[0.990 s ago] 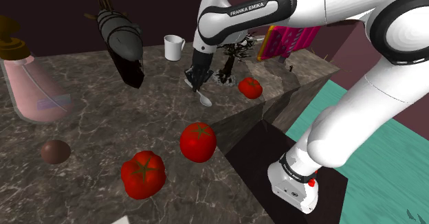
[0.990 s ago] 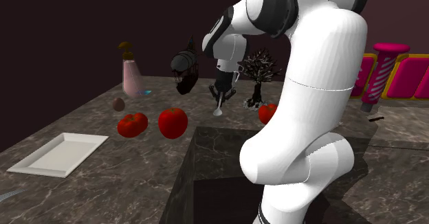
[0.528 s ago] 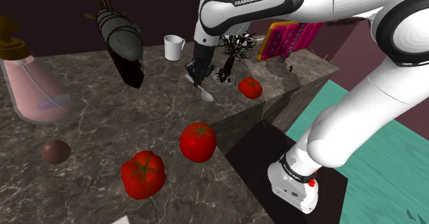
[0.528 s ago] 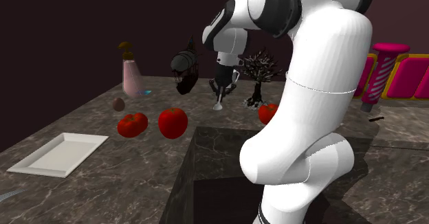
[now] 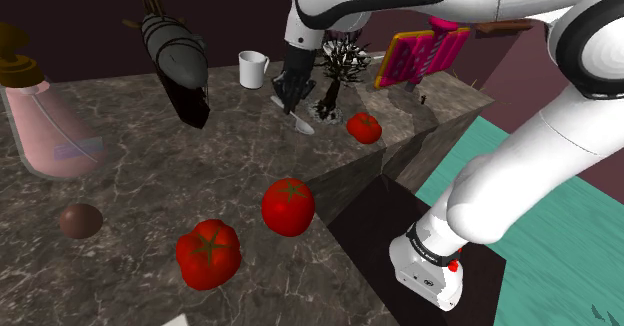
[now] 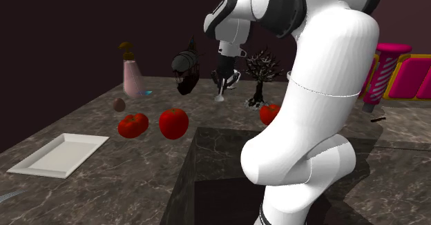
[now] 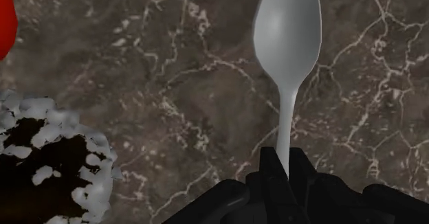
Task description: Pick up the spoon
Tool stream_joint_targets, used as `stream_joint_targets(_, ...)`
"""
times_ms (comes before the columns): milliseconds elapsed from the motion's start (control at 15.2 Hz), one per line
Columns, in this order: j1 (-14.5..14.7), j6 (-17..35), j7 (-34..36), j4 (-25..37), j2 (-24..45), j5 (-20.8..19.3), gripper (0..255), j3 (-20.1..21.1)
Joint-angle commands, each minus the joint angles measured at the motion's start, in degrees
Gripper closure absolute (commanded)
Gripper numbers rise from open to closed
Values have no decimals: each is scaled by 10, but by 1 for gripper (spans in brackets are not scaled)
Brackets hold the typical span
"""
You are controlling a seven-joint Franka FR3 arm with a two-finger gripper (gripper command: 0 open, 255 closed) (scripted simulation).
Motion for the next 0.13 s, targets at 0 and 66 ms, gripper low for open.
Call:
stream_joint_targets(0,0,-11,3,8,-3,0,255,1)
stream_joint_targets(66,0,-11,3,8,-2,0,255,1)
